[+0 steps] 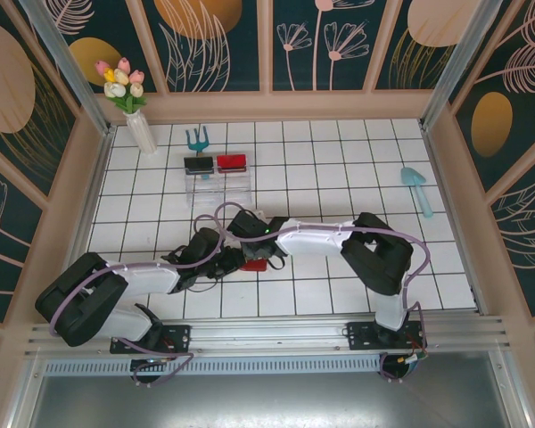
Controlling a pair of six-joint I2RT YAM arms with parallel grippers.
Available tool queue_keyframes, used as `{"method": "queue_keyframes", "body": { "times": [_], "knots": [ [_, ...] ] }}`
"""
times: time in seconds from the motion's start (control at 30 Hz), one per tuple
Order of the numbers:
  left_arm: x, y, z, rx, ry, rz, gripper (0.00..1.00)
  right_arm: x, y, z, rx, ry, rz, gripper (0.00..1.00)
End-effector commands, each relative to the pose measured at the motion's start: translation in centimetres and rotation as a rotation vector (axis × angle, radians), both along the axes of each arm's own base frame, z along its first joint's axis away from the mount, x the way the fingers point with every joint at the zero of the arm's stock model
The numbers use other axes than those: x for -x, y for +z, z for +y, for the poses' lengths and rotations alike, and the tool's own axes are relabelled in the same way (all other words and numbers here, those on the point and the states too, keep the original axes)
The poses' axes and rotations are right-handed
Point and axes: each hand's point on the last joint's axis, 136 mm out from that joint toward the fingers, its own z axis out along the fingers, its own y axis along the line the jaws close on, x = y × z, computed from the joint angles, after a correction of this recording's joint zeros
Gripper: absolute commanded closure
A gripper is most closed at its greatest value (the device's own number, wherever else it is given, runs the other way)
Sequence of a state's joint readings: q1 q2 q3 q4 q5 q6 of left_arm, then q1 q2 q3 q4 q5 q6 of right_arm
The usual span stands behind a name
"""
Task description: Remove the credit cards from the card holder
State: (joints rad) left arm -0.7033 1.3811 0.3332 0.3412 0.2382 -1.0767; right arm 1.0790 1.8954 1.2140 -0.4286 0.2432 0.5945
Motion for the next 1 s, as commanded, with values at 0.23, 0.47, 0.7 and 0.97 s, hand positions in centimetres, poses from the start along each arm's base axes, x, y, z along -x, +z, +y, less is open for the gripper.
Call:
{"method": "queue_keyframes", "body": {
  "times": [0.23,0.47,0.7,0.97],
  "knots": [
    [1.1,-1.5,1.2,-0.045,0.023,0.052,0.86,2.2,-0.2,-0.6,0.134,0.014,0.002,0.62],
    [1.0,-1.5,1.3,-0.045,0.034,0.051,0.89,2.7,-0.9,-1.0,0.165,0.005,0.012,0.74],
    [1.2,-1.9,1.7,-0.054,0.052,0.062,1.0,2.2,-0.2,-3.0,0.185,-0.068,-0.008,0.74],
    [1.3,-1.4,1.5,-0.002,0.063,0.048,1.0,1.5,1.9,-3.3,0.137,-0.1,-0.053,0.73]
  ]
}}
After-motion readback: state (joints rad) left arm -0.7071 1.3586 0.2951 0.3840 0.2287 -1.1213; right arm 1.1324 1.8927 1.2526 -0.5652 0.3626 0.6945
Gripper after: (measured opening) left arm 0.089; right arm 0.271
